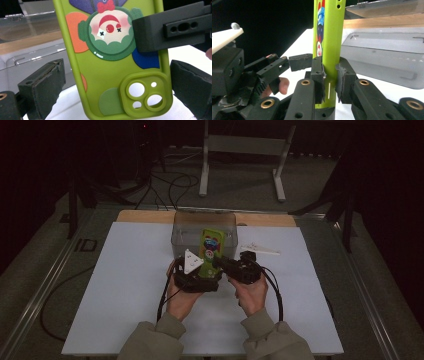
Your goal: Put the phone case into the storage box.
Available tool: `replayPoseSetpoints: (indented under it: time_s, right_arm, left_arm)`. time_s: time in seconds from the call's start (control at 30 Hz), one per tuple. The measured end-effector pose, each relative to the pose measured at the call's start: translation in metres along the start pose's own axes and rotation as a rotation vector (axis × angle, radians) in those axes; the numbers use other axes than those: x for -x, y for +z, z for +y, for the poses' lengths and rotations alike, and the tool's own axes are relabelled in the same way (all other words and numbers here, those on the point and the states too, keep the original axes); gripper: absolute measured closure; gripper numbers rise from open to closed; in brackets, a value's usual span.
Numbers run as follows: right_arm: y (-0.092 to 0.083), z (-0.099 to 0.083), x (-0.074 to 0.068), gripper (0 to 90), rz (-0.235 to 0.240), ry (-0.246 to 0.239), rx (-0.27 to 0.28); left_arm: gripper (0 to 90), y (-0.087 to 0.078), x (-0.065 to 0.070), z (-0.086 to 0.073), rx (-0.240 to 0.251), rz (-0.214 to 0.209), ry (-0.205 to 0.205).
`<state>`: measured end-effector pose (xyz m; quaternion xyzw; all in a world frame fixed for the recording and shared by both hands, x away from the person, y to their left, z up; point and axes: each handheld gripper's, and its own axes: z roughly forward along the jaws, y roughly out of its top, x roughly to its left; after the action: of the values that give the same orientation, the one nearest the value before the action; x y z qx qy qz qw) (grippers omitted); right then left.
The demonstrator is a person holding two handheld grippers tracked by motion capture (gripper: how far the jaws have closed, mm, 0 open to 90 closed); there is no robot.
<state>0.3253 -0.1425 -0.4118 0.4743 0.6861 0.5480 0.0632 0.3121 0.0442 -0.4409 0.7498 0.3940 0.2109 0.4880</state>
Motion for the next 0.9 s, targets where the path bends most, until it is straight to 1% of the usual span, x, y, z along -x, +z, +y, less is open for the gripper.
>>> replayPoseSetpoints:
  time_s: [0.27,0.33,0.4,0.43,0.63,0.77,0.83,0.9]
  right_arm:
    - [0.0,0.001,0.001,78.4,-0.022,-0.004,-0.014]
    - [0.0,0.002,0.002,78.4,-0.028,-0.005,-0.018]
    - [0.0,0.002,0.002,78.3,-0.03,-0.006,-0.018]
    - [0.0,0.002,0.003,78.3,-0.031,-0.005,-0.02]
    - [-0.001,0.003,0.003,78.3,-0.045,-0.009,-0.035]
    - [-0.002,0.004,0.003,78.3,-0.051,-0.01,-0.044]
    - [-0.003,0.005,0.003,78.3,-0.063,-0.012,-0.052]
    - [-0.003,0.005,0.004,78.3,-0.065,-0.013,-0.054]
  left_arm:
    - [0.5,-0.006,-0.003,-0.001,0.001,-0.02,0.033]
    - [0.4,-0.009,-0.005,-0.002,-0.007,-0.011,0.046]
    - [0.3,-0.01,-0.006,-0.003,-0.007,-0.01,0.049]
    - [0.3,-0.014,-0.008,-0.004,-0.01,0.004,0.055]
    - [0.3,-0.031,-0.021,-0.011,-0.015,0.049,0.07]
    - [0.3,-0.045,-0.031,-0.018,-0.019,0.094,0.098]
    - [0.3,-0.053,-0.037,-0.022,-0.02,0.112,0.099]
    - [0.3,-0.059,-0.043,-0.025,-0.018,0.12,0.092]
